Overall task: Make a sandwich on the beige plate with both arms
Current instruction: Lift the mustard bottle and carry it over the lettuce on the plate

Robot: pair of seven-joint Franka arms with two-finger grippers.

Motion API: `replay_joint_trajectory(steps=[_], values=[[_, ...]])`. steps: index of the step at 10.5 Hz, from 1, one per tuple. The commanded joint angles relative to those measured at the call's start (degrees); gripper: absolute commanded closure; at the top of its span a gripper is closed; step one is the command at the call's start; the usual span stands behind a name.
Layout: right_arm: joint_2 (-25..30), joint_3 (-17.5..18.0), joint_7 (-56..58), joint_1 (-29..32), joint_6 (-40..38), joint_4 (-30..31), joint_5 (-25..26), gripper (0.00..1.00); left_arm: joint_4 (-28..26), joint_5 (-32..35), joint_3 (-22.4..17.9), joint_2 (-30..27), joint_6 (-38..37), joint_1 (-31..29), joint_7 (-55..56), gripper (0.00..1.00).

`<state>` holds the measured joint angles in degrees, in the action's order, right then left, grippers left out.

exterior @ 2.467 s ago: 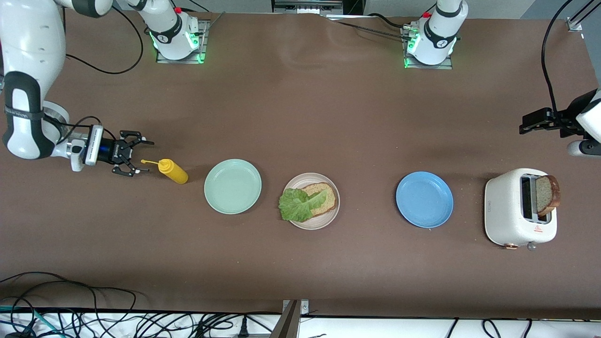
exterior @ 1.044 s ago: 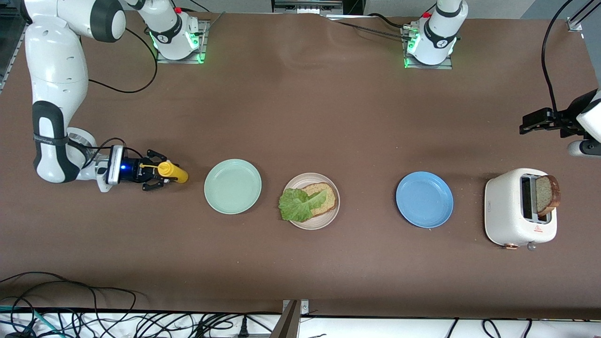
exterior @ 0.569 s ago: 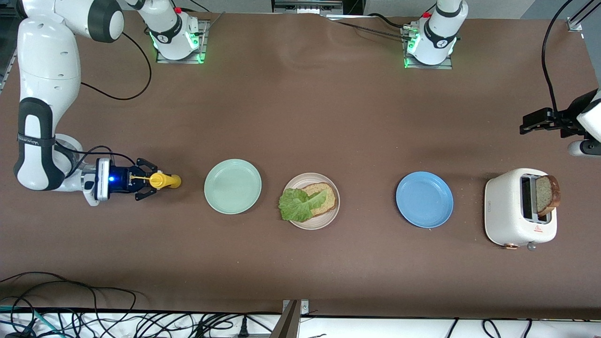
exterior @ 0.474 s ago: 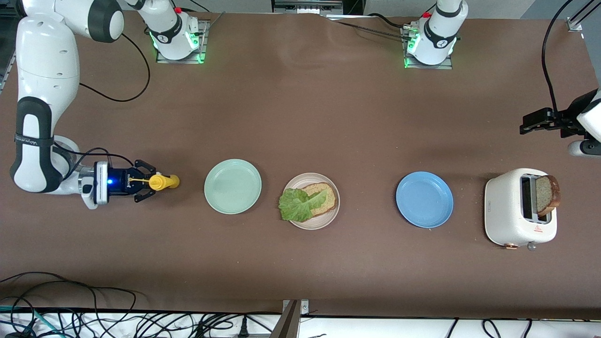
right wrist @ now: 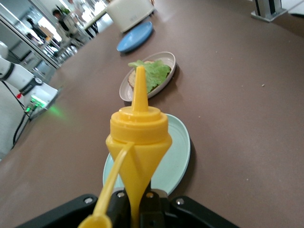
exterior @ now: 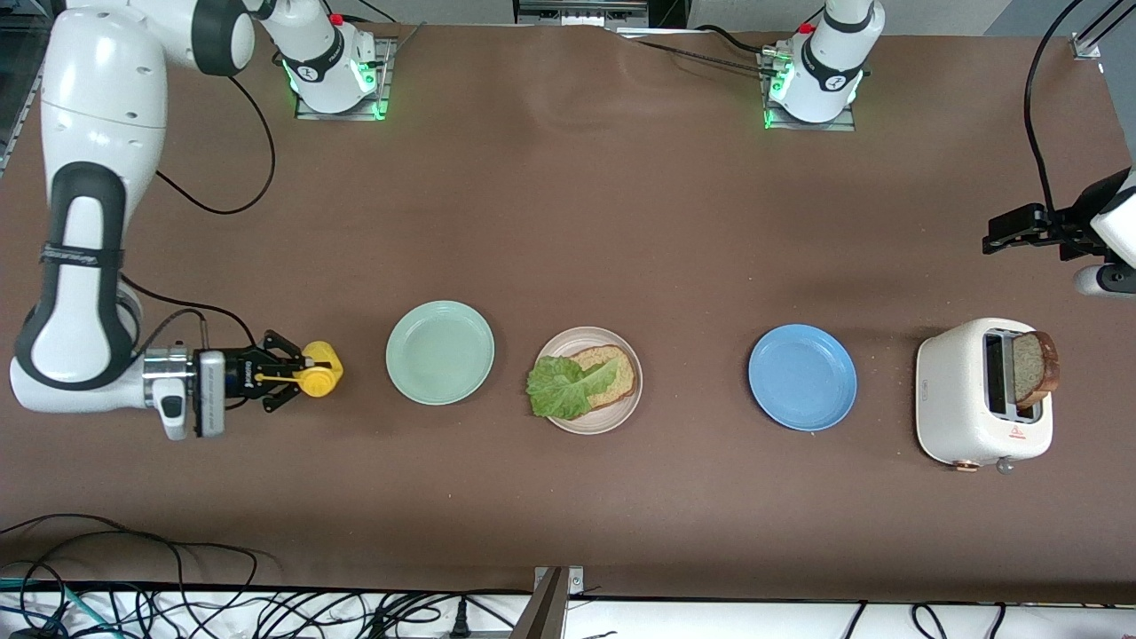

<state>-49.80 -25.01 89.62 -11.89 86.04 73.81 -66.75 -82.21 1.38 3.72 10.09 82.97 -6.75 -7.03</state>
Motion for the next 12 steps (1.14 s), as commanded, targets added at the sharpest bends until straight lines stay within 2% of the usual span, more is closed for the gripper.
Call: replay_joint_trajectory(steps=[1, 4, 7, 12], values=[[0.6, -1.0, -10.9, -5.7, 4.4, -5.8, 9.8, 1.00, 1.3, 1.4, 0.1, 0.5, -0.4, 0.2, -1.0, 0.00], [0.6, -1.2, -21.2, -14.2, 11.1, -8.5, 20.0, 1.00, 1.3, 1.4, 0.1, 0.5, -0.4, 0.2, -1.0, 0.00], [0.6, -2.1, -29.7, -23.0, 14.8, -10.2, 32.7, 1.00, 1.3, 1.4, 0.1, 0.5, -0.4, 0.2, -1.0, 0.00], [0.5, -2.1, -47.0, -37.2, 17.8, -10.2, 57.5, 1.00, 1.3, 1.4, 0.1, 0.5, -0.4, 0.2, -1.0, 0.00]])
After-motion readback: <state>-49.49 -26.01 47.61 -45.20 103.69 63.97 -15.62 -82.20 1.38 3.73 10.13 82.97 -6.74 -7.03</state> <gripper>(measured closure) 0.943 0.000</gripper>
